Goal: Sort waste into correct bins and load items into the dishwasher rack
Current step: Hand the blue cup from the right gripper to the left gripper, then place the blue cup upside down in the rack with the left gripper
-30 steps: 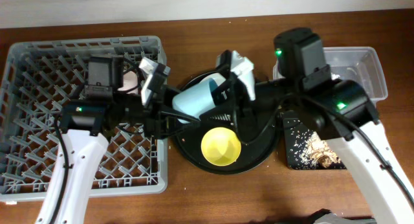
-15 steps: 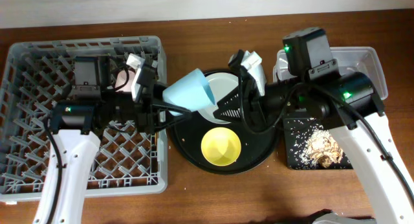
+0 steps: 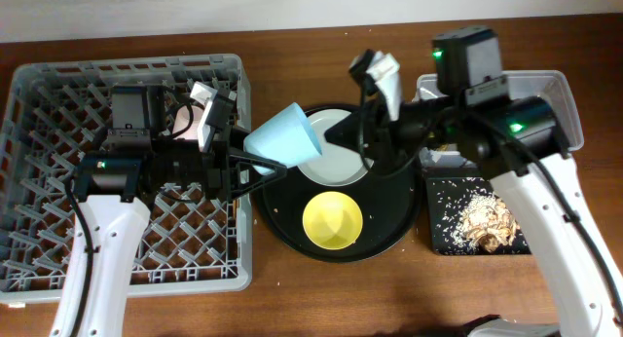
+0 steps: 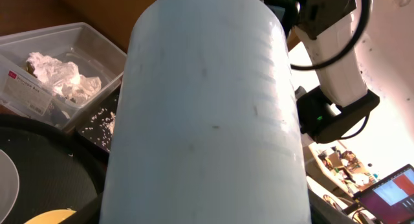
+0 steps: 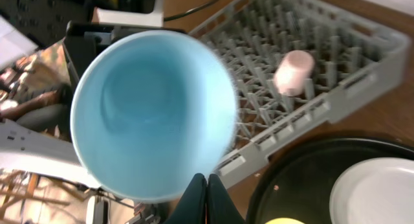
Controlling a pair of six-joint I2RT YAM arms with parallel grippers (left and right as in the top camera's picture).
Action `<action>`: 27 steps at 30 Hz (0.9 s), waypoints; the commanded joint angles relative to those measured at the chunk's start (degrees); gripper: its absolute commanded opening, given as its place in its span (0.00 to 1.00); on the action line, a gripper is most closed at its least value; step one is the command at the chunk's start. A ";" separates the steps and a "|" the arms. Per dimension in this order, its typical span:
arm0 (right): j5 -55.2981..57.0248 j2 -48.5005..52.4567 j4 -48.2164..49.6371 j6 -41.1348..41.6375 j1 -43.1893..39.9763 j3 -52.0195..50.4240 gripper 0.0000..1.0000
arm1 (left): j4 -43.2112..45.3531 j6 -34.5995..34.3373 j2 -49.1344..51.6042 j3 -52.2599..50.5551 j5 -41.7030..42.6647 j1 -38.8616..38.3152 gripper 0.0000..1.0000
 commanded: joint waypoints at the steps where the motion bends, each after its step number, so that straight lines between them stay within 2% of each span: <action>1: 0.15 0.13 1.75 -1.38 1.99 0.74 0.04 | -0.48 -0.55 -1.14 0.31 0.20 0.22 0.26; 7: -3.52 0.13 3.52 -1.14 2.01 0.74 0.04 | -0.61 -0.52 -1.14 0.31 0.17 0.22 0.26; 11: -7.06 0.13 -1.05 -1.20 3.50 0.74 0.04 | -0.61 -0.52 -1.14 0.31 0.20 0.22 0.25; 15: 3.69 0.13 -12.37 -6.75 3.61 0.74 0.04 | -0.11 -0.52 -1.14 0.31 0.20 0.28 0.25; 18: 4.87 0.13 -12.28 -6.71 2.99 0.74 0.04 | 1.90 -0.57 -1.14 0.33 0.17 0.61 0.25; 21: 9.73 0.11 -11.91 -3.85 0.44 0.76 0.04 | 1.36 -2.16 -1.14 0.33 -0.83 4.63 0.25; 22: 8.72 0.11 -9.75 -1.64 -1.38 0.76 0.04 | 0.46 -2.25 -1.14 0.33 -0.85 5.33 0.25; 25: -5.81 0.13 -1.88 0.68 -4.00 0.76 0.04 | -0.90 -2.23 -1.14 0.31 -0.85 4.42 0.25; 27: -6.27 0.13 -1.55 1.36 -4.02 0.76 0.04 | -1.01 -2.25 -1.14 0.31 -1.36 3.43 0.22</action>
